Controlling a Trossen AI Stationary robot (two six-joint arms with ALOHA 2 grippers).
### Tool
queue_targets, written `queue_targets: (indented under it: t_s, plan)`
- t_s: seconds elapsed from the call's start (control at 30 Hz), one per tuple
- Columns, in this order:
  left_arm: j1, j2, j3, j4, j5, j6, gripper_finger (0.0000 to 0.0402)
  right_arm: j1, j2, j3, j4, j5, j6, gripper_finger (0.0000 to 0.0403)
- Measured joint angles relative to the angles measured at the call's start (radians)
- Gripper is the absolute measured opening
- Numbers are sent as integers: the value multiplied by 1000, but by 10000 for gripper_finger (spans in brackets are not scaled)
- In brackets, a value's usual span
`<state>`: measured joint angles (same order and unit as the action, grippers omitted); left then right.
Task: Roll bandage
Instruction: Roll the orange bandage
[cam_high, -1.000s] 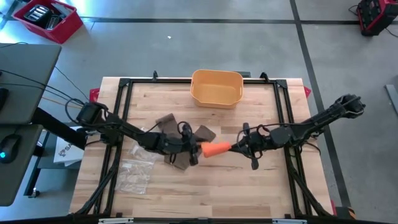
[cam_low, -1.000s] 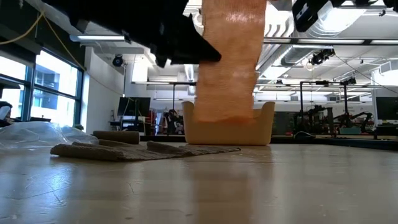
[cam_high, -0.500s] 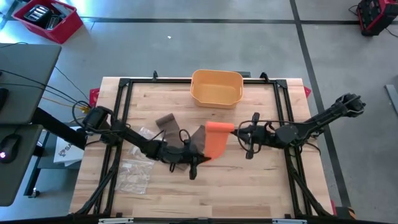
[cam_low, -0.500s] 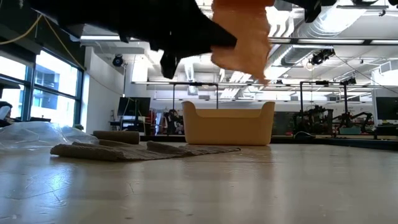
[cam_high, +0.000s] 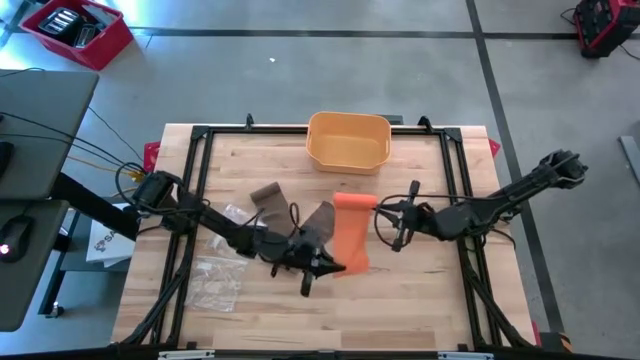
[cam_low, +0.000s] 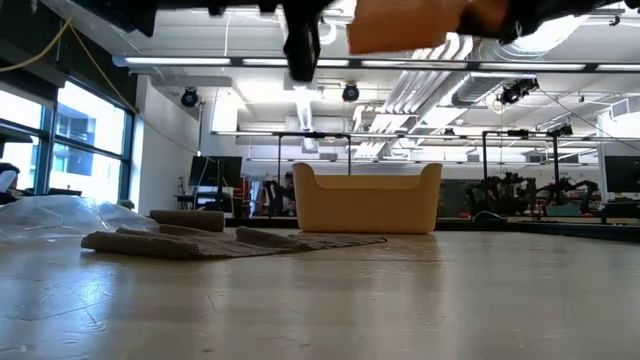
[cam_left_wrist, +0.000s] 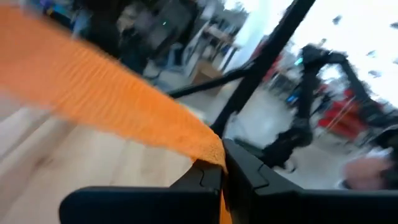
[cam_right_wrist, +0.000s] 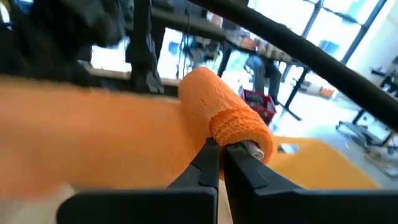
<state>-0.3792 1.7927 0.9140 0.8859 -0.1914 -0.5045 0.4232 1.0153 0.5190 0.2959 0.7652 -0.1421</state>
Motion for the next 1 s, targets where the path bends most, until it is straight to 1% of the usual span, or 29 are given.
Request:
queue_targets:
  t_s: [0.07, 0.13, 0.27, 0.37, 0.43, 0.6, 0.77, 0.87, 0.93, 1.0]
  plan:
    - [-3, 0, 8, 44, 1, 2, 1, -5, 22, 0, -27, -2, 23, 0]
    - [-2, 0, 13, 77, -1, 8, 1, -5, 53, 0, -36, -28, 40, 0]
    - [4, 0, 14, 157, -30, 11, 1, -4, 134, 0, -51, -143, 100, 0]
    - [12, 0, 14, 162, -71, 11, 0, 3, 202, 0, -53, -220, 172, 0]
    - [13, 0, 14, 156, -119, 18, 0, 22, 246, 0, -54, -240, 218, 0]
    - [5, 0, 10, 156, -257, 64, 0, 104, 305, 0, -59, -232, 330, 0]
    - [-27, 0, -2, 149, -432, 71, 0, 214, 312, 0, -44, -94, 410, 0]
    - [-38, 0, -2, 128, -541, 81, 0, 260, 312, 0, -17, -62, 422, 0]
    - [-32, 0, -2, 129, -580, 104, 0, 284, 313, 0, 8, -61, 413, 0]
    - [-16, 0, -2, 129, -590, 109, 0, 301, 313, 0, 33, -59, 406, 0]
